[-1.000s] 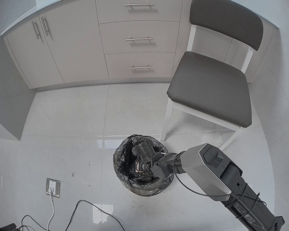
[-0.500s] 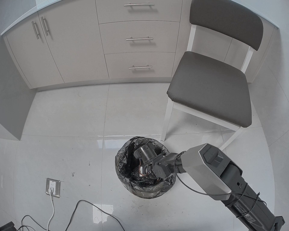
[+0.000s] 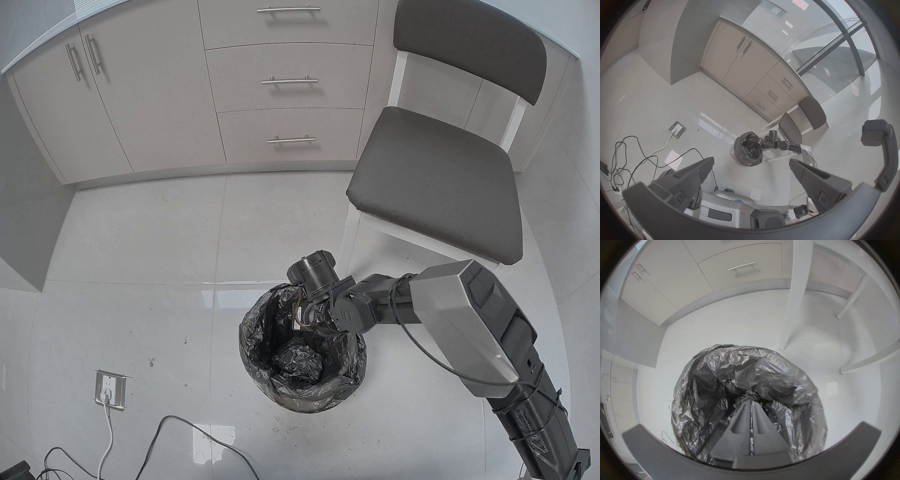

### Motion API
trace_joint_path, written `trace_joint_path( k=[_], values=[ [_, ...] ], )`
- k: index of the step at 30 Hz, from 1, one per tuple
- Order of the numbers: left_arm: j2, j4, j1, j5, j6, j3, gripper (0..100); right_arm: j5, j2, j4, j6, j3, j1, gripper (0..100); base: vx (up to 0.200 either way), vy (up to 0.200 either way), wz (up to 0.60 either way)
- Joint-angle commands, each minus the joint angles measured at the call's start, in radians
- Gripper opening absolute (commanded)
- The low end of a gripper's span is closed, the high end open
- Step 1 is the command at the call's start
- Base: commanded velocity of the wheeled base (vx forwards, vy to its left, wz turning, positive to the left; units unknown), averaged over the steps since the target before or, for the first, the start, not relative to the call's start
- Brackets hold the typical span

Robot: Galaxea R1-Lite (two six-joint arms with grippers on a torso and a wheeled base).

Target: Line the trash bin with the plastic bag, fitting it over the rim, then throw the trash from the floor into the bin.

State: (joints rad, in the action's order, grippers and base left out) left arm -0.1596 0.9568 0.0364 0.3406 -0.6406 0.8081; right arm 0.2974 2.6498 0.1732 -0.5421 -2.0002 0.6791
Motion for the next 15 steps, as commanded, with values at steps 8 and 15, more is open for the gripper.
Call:
trace_joint_path(
  k=[8, 15],
  values=[
    [0.049, -0.055, 0.019, -0.008, -0.004, 0.0, 100, -0.012, -0.255, 0.206, -0.093, 0.0, 0.002, 0, 0.0, 0.0, 0.0],
    [0.066, -0.082, 0.039, -0.058, 0.019, -0.06, 100, -0.037, -0.571, 0.301, -0.122, 0.0, -0.032, 0, 0.0, 0.0, 0.0]
  ],
)
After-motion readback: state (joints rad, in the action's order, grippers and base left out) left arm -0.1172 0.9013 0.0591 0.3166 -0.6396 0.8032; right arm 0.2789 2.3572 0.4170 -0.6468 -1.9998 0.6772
